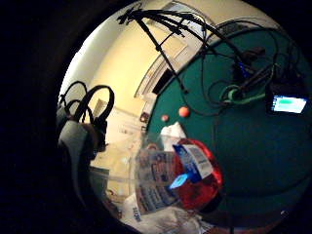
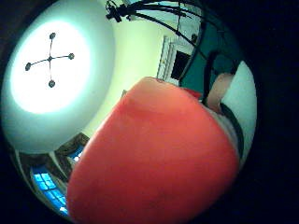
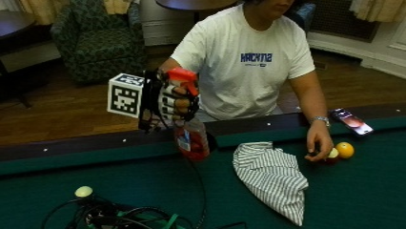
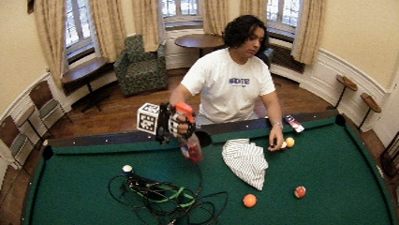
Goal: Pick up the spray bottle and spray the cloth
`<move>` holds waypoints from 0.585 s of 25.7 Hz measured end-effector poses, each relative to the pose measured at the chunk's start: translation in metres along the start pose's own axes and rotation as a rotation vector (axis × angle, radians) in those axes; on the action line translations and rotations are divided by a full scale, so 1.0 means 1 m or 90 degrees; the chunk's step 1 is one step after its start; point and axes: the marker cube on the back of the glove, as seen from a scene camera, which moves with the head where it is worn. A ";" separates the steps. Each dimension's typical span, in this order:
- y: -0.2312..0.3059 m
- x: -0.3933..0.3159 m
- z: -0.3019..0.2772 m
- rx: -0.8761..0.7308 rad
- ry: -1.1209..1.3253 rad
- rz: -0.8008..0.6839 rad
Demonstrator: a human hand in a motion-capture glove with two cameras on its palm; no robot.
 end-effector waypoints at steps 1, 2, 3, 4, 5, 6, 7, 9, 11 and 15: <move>0.001 -0.011 -0.001 -0.008 0.000 -0.004; 0.002 -0.022 -0.002 -0.018 0.003 -0.008; 0.003 -0.034 -0.004 -0.027 0.007 -0.013; 0.004 -0.045 -0.006 -0.036 0.013 -0.019; 0.004 -0.057 -0.008 -0.045 0.022 -0.025; 0.005 -0.068 -0.010 -0.052 0.034 -0.033; 0.006 -0.078 -0.012 -0.059 0.050 -0.041; 0.007 -0.096 -0.016 -0.070 0.092 -0.057; 0.009 -0.111 -0.020 -0.081 0.143 -0.059; 0.013 -0.128 -0.022 -0.093 0.211 -0.039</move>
